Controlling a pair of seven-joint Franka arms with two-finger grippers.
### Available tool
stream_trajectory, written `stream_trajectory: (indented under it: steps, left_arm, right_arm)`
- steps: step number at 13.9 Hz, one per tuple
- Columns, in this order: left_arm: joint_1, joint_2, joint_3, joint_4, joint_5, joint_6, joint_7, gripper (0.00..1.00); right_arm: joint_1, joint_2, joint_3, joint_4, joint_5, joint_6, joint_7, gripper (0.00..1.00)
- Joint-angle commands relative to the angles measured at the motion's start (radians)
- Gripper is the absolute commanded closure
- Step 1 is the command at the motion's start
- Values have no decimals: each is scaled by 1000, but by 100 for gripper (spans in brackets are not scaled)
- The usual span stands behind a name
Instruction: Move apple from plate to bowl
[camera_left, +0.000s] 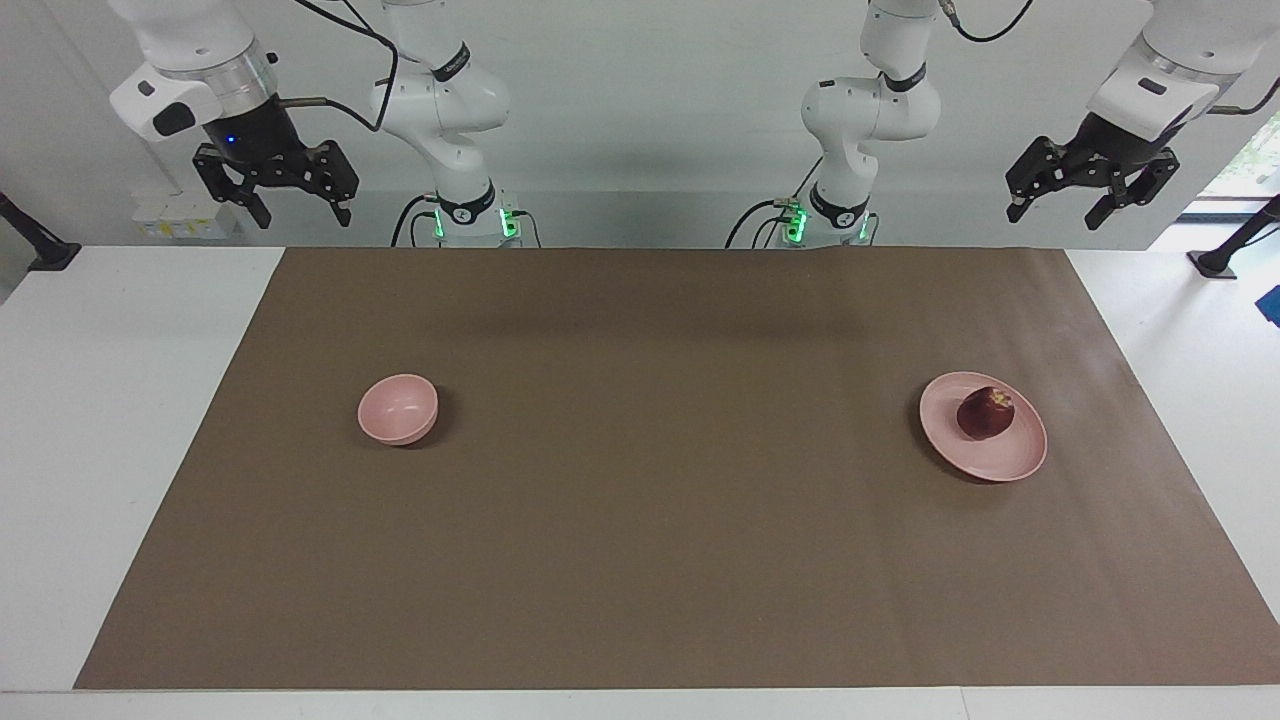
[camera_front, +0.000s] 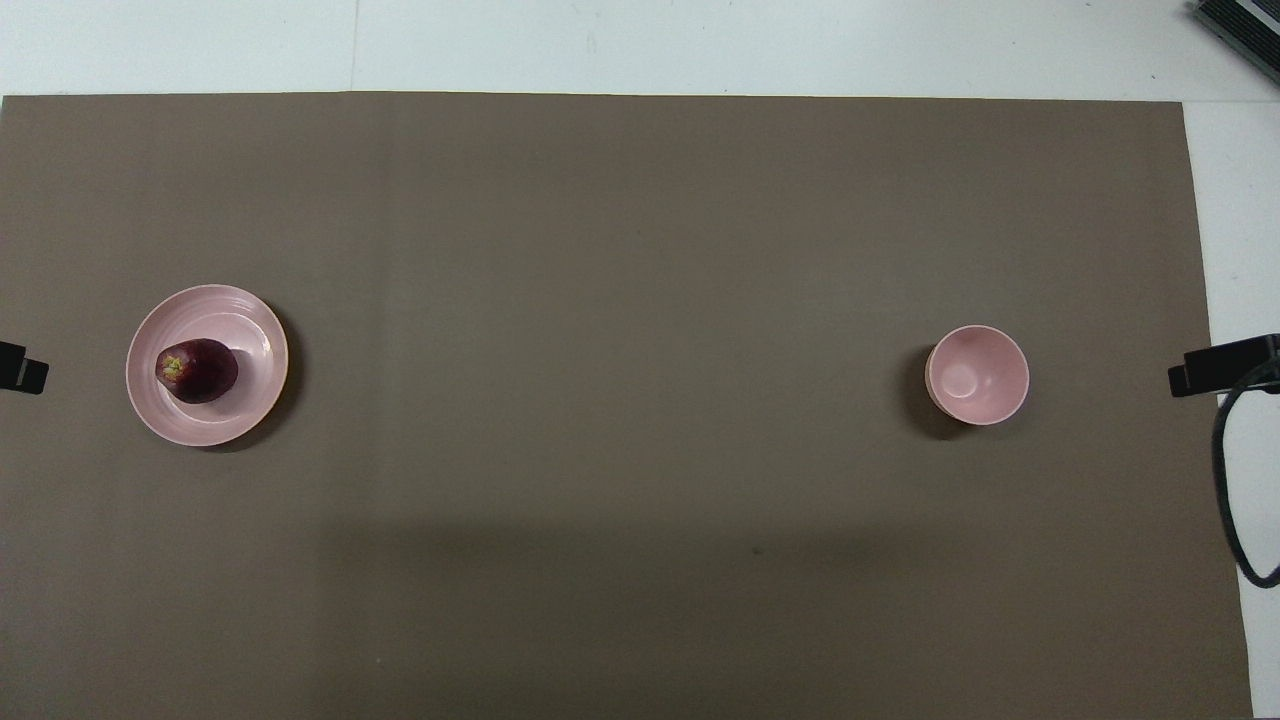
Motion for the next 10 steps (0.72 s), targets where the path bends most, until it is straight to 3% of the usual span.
stream_trajectory:
  steps: [1,10]
  left_arm:
    - [-13,5,6,23,23,-25,13,0]
    - [-5,5,11,18,35,16,12,0]
  right_arm:
    - [3,-18,5,-21,0,2,-4,0]
    - [-9,-20,4,-19,0,0,-5,0]
